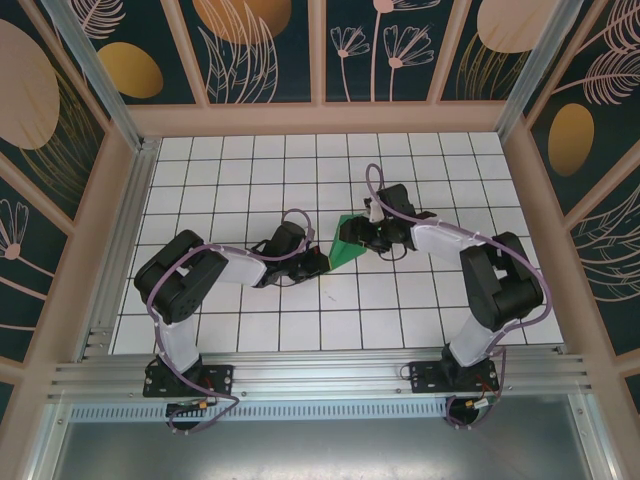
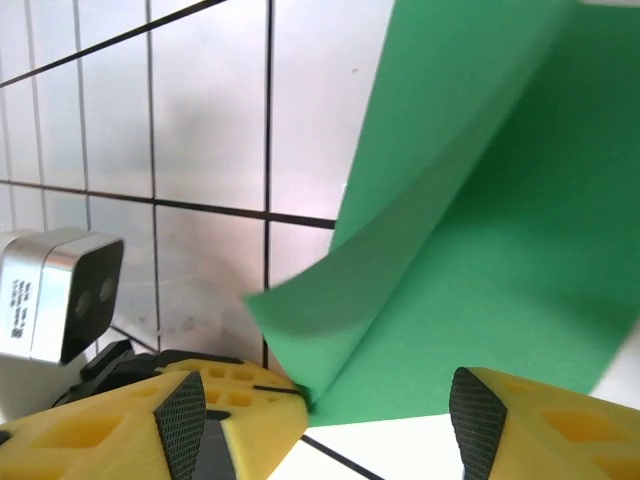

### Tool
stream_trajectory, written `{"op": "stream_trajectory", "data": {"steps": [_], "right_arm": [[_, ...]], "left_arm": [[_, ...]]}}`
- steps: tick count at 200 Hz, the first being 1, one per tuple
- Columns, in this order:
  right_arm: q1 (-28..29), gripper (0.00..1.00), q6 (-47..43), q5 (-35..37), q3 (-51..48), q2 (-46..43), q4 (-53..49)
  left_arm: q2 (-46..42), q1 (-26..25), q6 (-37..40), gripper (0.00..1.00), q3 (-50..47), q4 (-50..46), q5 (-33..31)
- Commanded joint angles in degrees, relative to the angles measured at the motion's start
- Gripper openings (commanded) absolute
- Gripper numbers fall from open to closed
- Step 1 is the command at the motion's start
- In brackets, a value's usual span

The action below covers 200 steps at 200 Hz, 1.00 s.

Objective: Fold a paper plane with a square sheet of paper (pick it up from the middle)
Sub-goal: Fourth fold the wing at the center of the table.

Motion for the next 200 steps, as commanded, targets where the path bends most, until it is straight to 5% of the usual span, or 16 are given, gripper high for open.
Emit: {"op": "stream_trajectory", "data": {"steps": [1,32,89,200], "right_arm": [[-0.25,0.72,-0.47,-5.36,-1.56,-2.12,5.98],[-0.25,0.70,-0.83,-5.70,-2.36,-1.55,7.00],[-0.25,0.32,-1.82,-11.60,-3.82,3.24,13.62],[-0.19,0.29,-1.52,-13.25,-1.24,9.93,14.50]], "left_arm": [[3.90,0.19,0.06,0.00,-1.71,-9.64,-2.64],[4.02,0.16,0.15,0.00,-1.40,-9.51,-2.43],[3.89,0.14,0.10,0.00,-1.29,-9.58,-2.29],[3.68,0.13,0.06,0.00,-1.22,-9.66,-2.11]]}}
